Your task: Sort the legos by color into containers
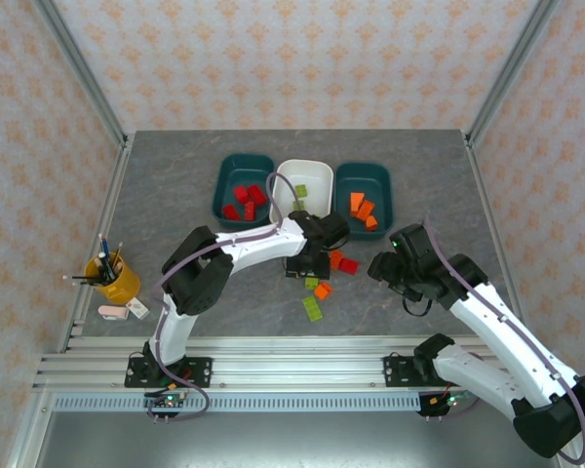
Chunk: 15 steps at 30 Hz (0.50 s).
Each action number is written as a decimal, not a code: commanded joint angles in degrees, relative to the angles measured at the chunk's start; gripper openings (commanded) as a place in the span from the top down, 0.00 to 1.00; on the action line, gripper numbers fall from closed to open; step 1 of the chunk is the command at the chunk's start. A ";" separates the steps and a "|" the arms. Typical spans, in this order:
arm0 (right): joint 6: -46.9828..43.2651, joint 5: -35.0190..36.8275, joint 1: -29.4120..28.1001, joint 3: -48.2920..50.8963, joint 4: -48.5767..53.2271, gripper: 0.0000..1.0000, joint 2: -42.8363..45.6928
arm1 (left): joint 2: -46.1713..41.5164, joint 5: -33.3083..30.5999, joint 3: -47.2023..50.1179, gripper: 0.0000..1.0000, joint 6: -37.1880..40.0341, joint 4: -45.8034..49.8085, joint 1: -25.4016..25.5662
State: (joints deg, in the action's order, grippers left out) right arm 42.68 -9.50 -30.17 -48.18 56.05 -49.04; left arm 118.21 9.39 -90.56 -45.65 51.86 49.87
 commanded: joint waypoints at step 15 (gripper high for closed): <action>0.21 -0.35 0.20 0.61 -1.65 0.34 -1.67 | 2.97 1.42 2.75 0.56 -0.92 -0.69 0.21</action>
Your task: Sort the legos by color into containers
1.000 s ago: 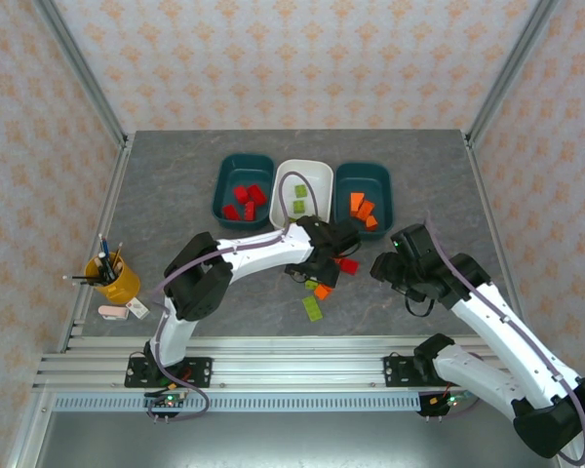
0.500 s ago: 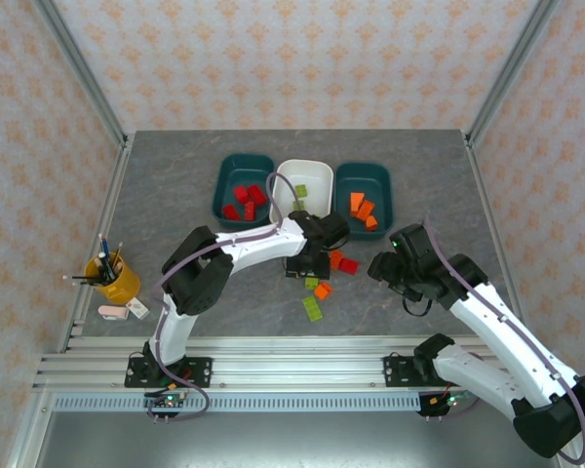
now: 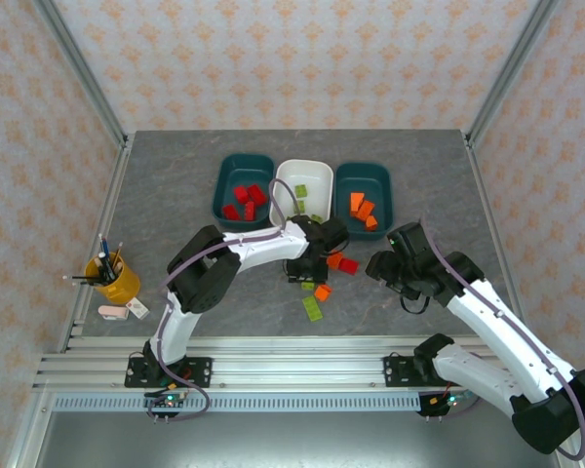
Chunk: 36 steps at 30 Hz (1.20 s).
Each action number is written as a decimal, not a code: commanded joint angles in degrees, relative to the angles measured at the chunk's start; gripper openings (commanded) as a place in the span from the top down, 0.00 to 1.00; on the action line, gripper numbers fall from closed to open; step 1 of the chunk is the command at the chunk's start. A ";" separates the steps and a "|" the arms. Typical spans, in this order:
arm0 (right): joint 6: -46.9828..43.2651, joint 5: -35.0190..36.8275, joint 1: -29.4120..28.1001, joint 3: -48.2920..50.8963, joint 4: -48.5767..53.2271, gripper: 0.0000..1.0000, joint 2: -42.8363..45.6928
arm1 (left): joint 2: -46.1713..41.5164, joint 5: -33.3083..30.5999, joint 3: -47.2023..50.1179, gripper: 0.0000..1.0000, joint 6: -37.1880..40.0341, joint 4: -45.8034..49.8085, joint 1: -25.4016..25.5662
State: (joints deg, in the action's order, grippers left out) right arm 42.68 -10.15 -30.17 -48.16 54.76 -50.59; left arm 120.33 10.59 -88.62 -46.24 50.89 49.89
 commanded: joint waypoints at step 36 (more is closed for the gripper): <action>0.58 -14.11 0.20 -8.64 -27.18 0.33 -16.91 | 16.23 -17.38 -48.42 0.68 12.66 16.54 -18.83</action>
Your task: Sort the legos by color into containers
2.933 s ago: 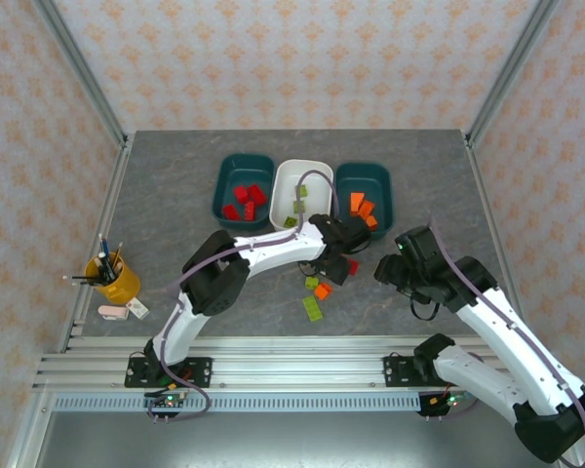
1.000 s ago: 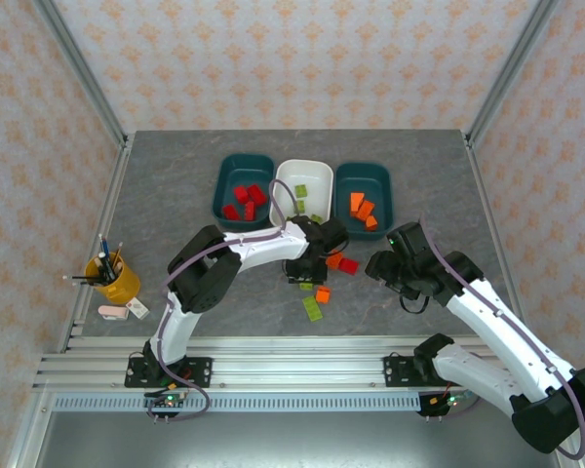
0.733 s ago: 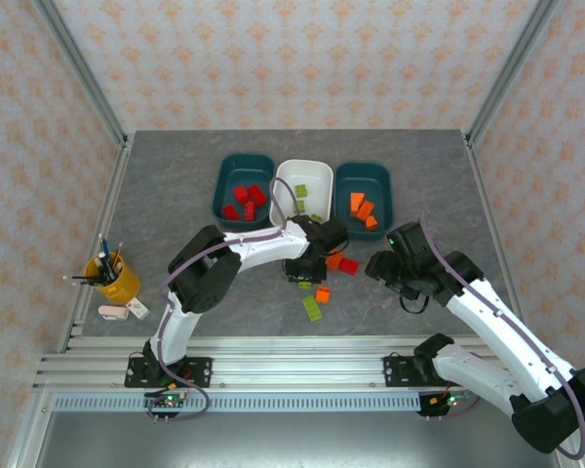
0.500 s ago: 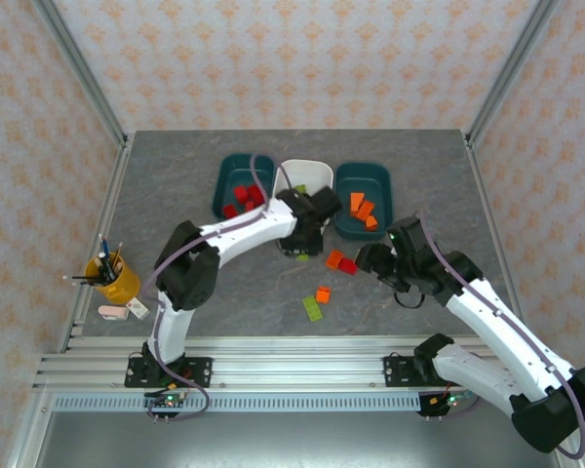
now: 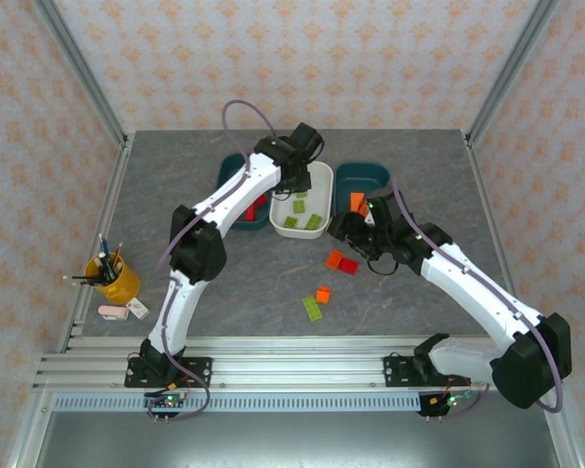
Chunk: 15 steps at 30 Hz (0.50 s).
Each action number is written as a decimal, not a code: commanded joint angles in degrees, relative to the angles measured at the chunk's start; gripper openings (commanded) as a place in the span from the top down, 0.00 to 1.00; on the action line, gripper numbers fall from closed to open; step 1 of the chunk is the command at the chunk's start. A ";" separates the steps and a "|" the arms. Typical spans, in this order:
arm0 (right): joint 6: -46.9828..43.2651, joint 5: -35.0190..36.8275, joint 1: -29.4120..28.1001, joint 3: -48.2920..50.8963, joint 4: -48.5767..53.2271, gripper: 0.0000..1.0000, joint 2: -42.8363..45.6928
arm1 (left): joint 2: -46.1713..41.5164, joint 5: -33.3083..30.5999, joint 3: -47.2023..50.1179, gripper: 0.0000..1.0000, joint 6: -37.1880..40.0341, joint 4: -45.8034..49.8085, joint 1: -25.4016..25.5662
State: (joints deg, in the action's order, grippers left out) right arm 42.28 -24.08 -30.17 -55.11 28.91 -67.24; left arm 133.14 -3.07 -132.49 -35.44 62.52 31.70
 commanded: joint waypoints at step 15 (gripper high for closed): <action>0.81 0.12 0.20 1.07 0.40 0.33 0.58 | 12.30 -4.66 -9.20 0.69 -1.43 5.80 -1.49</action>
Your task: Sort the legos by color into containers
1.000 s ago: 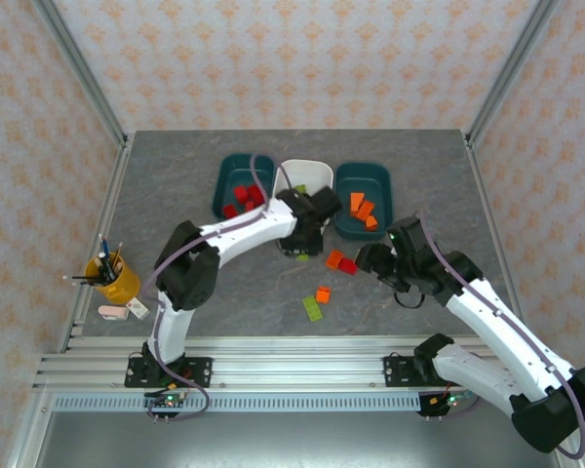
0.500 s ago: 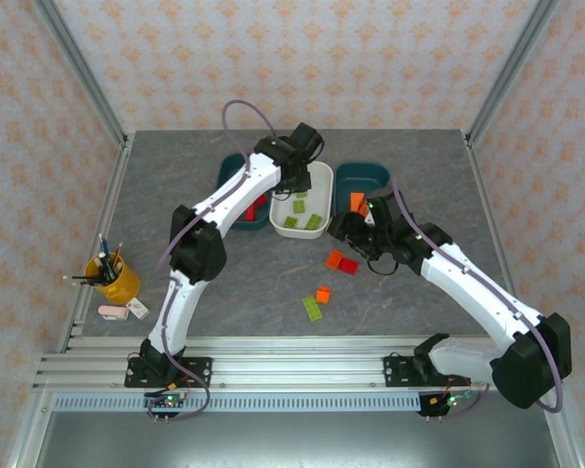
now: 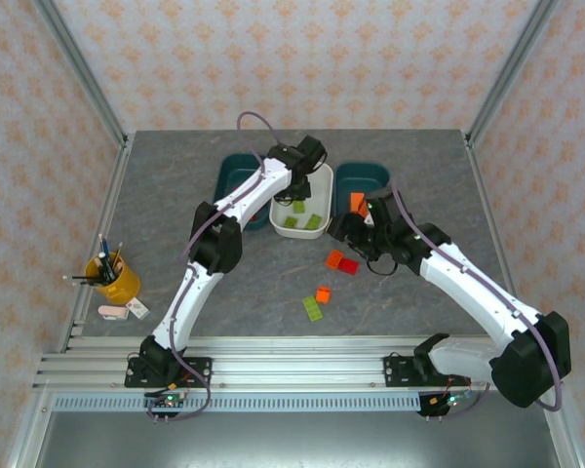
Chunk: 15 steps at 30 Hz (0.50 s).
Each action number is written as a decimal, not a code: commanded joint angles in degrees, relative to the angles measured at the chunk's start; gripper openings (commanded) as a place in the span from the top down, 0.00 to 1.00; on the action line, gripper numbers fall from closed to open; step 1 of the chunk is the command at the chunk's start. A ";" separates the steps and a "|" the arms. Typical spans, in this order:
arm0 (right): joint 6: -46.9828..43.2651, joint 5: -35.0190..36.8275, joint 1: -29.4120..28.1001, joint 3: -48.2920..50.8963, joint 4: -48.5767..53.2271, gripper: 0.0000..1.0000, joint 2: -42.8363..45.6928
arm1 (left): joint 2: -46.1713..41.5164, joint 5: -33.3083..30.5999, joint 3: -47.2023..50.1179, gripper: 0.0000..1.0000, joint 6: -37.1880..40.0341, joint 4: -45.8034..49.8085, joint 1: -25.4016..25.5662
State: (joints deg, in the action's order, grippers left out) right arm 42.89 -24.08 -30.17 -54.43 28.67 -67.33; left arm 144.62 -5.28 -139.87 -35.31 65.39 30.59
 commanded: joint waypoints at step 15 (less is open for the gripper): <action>4.48 5.20 -0.17 -1.49 12.23 0.33 -3.62 | -5.07 0.70 -0.84 0.39 -3.26 3.01 0.96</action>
State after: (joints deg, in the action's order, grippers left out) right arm 44.62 -21.82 -30.17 -54.65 36.27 -70.43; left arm 144.49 -4.73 -139.94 -37.67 67.29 30.92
